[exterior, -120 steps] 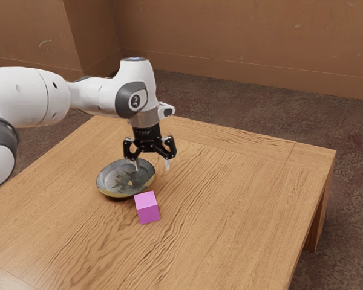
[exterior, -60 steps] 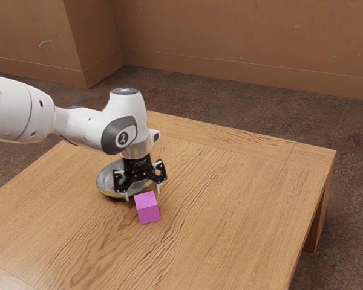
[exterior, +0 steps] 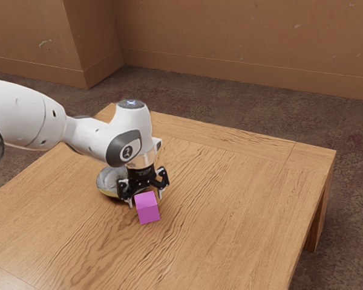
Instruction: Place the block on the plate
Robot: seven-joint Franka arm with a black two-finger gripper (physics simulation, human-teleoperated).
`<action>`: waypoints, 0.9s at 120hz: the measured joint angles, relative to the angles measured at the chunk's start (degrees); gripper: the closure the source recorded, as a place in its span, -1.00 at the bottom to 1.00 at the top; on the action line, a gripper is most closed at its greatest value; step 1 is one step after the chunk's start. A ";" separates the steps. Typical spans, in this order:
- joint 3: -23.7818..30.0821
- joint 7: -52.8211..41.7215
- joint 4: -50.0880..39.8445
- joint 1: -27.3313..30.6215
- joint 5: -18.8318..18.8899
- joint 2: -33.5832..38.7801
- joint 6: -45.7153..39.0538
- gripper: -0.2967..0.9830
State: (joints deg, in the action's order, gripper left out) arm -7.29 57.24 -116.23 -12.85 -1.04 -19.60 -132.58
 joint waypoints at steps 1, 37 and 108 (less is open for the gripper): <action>0.00 0.03 -0.01 0.00 0.03 -0.06 -0.07 -0.54; 0.00 0.97 -0.82 -0.03 0.07 -1.40 -2.42 -0.43; -0.71 1.99 0.56 0.83 0.91 4.45 -2.93 -0.10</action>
State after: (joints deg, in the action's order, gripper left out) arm -8.00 59.23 -115.66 -12.02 -0.13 -15.15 -135.51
